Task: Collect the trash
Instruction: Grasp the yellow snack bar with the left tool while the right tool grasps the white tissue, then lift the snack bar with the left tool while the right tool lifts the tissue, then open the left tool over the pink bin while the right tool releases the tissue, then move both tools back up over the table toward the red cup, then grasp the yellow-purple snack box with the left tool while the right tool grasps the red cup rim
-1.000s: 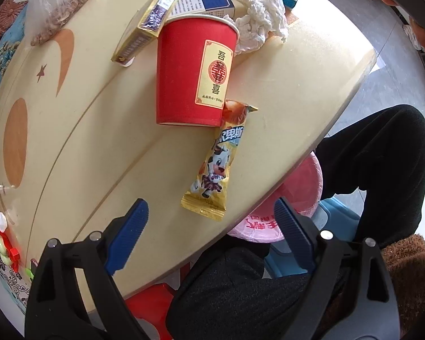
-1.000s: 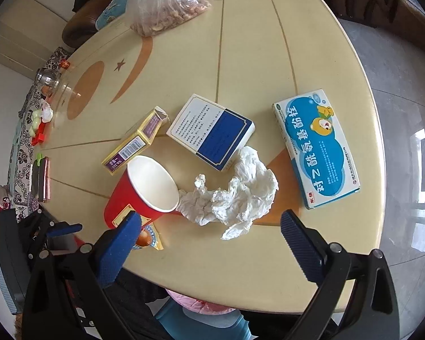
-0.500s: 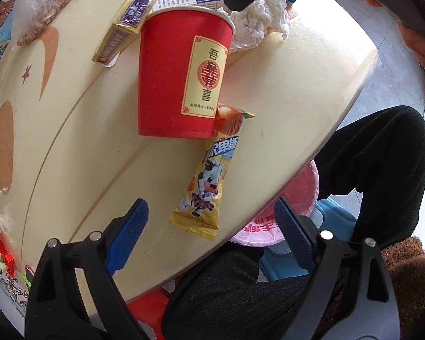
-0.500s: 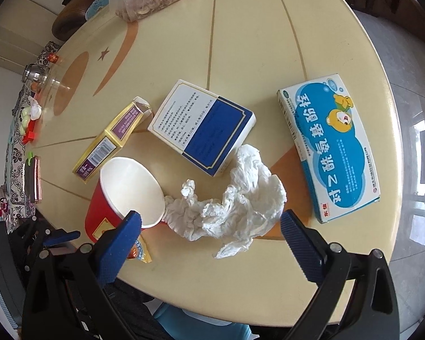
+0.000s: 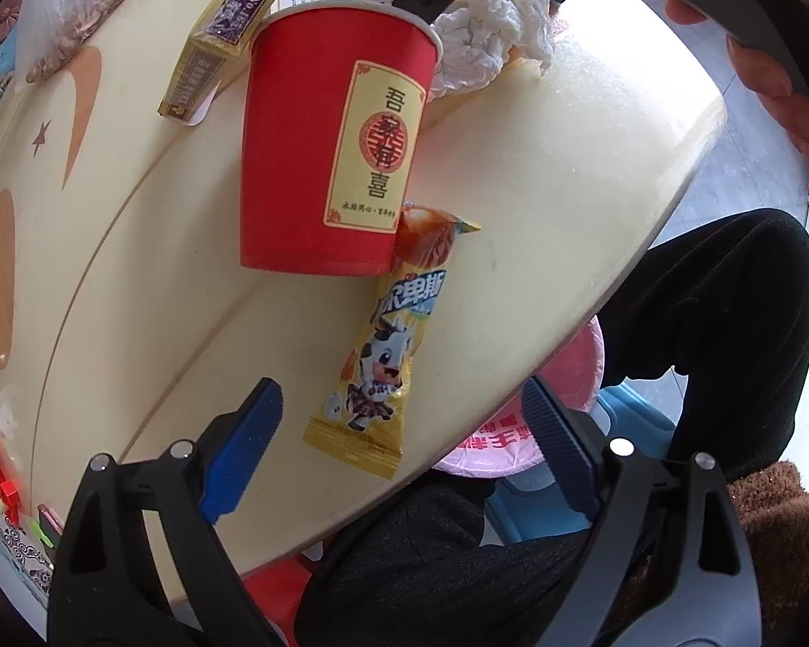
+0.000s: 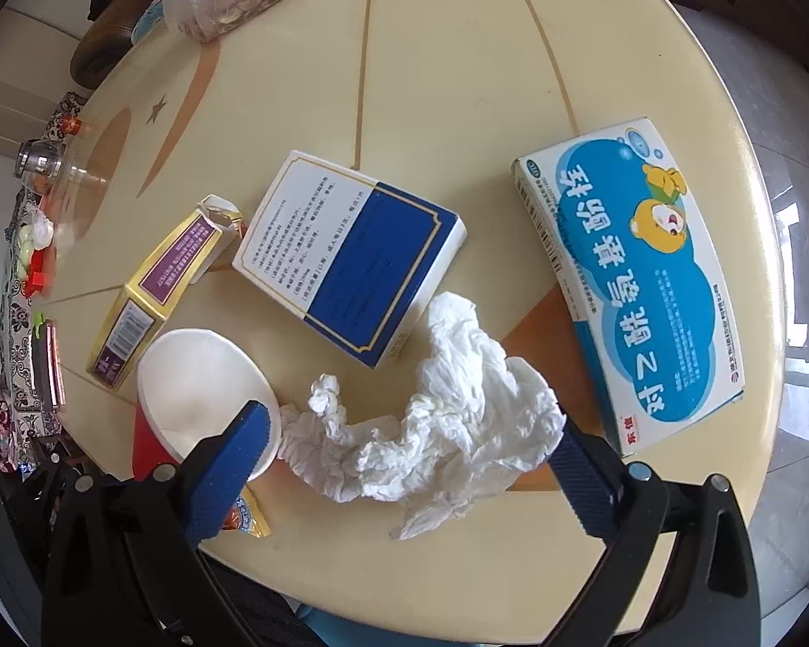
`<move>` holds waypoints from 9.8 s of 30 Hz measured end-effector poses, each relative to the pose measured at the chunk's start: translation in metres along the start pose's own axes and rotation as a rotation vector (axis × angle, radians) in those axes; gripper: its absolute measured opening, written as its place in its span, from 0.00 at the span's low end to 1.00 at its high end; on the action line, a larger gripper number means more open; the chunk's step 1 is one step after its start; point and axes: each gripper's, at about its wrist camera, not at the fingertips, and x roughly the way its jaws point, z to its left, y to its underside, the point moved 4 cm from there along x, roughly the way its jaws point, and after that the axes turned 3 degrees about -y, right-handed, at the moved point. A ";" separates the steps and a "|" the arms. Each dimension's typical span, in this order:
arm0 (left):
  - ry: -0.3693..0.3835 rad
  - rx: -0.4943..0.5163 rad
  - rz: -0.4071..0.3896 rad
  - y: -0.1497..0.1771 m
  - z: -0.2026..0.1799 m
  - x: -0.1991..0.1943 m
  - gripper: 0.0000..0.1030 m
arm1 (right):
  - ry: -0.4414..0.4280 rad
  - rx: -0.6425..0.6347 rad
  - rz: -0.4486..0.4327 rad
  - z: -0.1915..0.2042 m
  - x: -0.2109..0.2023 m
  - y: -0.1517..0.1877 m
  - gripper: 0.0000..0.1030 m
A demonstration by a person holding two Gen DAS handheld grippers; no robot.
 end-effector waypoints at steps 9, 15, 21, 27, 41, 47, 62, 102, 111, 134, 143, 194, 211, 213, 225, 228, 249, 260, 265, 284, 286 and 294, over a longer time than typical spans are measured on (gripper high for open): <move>0.016 -0.032 0.034 -0.004 0.001 0.011 0.82 | 0.124 -0.045 0.003 0.016 0.008 -0.002 0.82; 0.023 -0.055 0.067 -0.004 -0.002 0.023 0.73 | 0.221 -0.056 0.005 0.020 0.003 -0.007 0.52; 0.034 -0.083 0.051 -0.003 -0.001 0.020 0.56 | 0.208 -0.072 -0.008 0.039 0.004 -0.005 0.23; 0.088 -0.132 0.056 0.001 0.006 0.015 0.31 | 0.134 -0.029 -0.005 0.041 0.001 0.000 0.18; 0.128 -0.175 0.020 0.011 0.006 -0.010 0.26 | 0.124 -0.066 -0.067 0.029 -0.035 0.005 0.18; 0.143 -0.187 -0.002 0.013 0.004 -0.025 0.25 | 0.119 -0.054 -0.080 0.027 -0.041 0.008 0.18; 0.167 -0.185 -0.050 0.007 0.005 -0.067 0.21 | 0.103 -0.088 -0.109 0.035 -0.051 0.011 0.18; 0.261 -0.194 -0.100 0.110 -0.080 0.002 0.08 | 0.023 -0.379 -0.068 0.079 0.000 0.220 0.18; 0.252 -0.229 -0.020 0.116 -0.079 0.072 0.08 | 0.080 -0.419 0.011 0.070 0.093 0.241 0.18; 0.262 -0.263 -0.043 0.119 -0.061 0.075 0.54 | 0.111 -0.452 0.026 0.072 0.117 0.240 0.62; 0.249 -0.246 -0.051 0.119 -0.064 0.068 0.56 | 0.117 -0.448 0.020 0.070 0.110 0.241 0.63; -0.134 -0.106 -0.177 -0.037 0.032 -0.168 0.78 | -0.063 -0.516 -0.335 0.071 -0.184 0.128 0.87; -0.107 -0.036 -0.052 -0.125 0.042 -0.099 0.78 | -0.314 -0.652 -0.212 0.088 -0.101 0.095 0.87; -0.094 -0.039 -0.041 -0.131 0.044 -0.091 0.78 | -0.327 -0.654 -0.208 0.085 -0.091 0.091 0.87; -0.090 -0.011 -0.001 -0.152 0.051 -0.062 0.78 | -0.375 -0.744 -0.207 0.092 -0.057 0.069 0.87; -0.094 0.000 0.014 -0.155 0.050 -0.055 0.78 | -0.385 -0.770 -0.211 0.095 -0.050 0.065 0.87; -0.093 0.022 0.054 -0.164 0.051 -0.009 0.51 | -0.446 -0.821 -0.194 0.106 -0.020 0.069 0.32; -0.137 -0.050 0.020 -0.175 0.063 -0.022 0.35 | -0.446 -0.764 -0.214 0.103 -0.026 0.060 0.24; -0.163 -0.065 0.003 -0.178 0.068 -0.025 0.30 | -0.432 -0.751 -0.214 0.106 -0.027 0.056 0.19; -0.139 -0.205 -0.037 -0.147 0.113 -0.031 0.19 | -0.273 -0.724 -0.240 0.128 -0.025 0.063 0.05; -0.138 -0.216 -0.049 -0.144 0.115 -0.032 0.19 | -0.249 -0.709 -0.255 0.127 -0.028 0.062 0.04; -0.143 -0.240 -0.079 -0.128 0.114 -0.039 0.19 | -0.190 -0.649 -0.281 0.116 -0.038 0.059 0.04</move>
